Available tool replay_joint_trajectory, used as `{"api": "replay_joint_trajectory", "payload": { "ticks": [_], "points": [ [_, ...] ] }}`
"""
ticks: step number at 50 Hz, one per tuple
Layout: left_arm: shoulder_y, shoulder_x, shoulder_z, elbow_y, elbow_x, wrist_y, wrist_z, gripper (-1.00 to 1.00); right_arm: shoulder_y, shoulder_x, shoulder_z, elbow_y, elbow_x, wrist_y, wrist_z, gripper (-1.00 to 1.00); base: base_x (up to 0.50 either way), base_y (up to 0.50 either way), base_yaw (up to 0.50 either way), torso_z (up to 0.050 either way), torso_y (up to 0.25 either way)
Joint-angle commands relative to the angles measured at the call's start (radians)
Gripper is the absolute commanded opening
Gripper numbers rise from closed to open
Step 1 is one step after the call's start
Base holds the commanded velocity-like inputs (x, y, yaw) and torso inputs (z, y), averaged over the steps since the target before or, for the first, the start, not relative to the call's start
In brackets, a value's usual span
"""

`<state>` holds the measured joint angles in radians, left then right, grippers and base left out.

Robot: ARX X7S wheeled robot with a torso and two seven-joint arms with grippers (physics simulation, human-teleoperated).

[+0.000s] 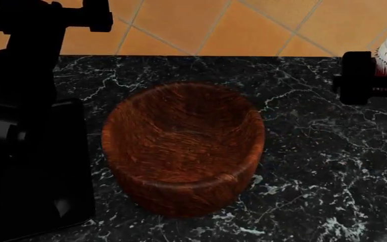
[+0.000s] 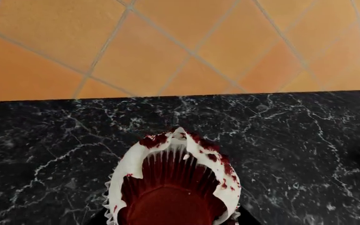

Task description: Move the fresh-baked cupcake off the tray onto the counter, and place the bowl used for mixing into the sink.

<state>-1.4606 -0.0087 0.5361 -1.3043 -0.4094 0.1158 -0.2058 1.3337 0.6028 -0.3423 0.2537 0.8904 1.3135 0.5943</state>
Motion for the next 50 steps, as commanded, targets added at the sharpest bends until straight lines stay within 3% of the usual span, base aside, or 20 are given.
{"api": "replay_joint_trajectory", "payload": {
  "ticks": [1,10,13,34,50],
  "points": [
    [0.011,0.002,-0.011,0.000,0.056,0.020,-0.010,1.00,0.005,0.015,-0.001,-0.007,-0.010,0.011,-0.005,-1.00,0.00,0.00,0.00,0.000,0.000],
    [0.009,0.002,-0.009,0.000,0.054,0.018,-0.011,1.00,0.003,0.023,-0.033,0.003,-0.032,-0.002,-0.015,-1.00,0.00,0.00,0.00,0.000,0.000],
    [0.010,0.002,-0.007,0.001,0.053,0.018,-0.010,1.00,-0.037,0.032,0.018,0.009,-0.018,-0.023,0.010,-1.00,0.00,0.00,0.00,0.000,0.000],
    [0.010,0.002,0.013,0.003,0.042,0.009,-0.009,1.00,-0.161,-0.030,-0.088,0.186,-0.199,-0.373,-0.062,-1.00,0.00,0.00,0.00,0.000,0.000],
    [0.014,0.003,0.031,0.002,0.035,0.011,-0.008,1.00,-0.194,-0.077,-0.104,0.304,-0.241,-0.496,-0.095,-1.00,0.00,0.00,0.00,0.000,0.000]
  ]
}}
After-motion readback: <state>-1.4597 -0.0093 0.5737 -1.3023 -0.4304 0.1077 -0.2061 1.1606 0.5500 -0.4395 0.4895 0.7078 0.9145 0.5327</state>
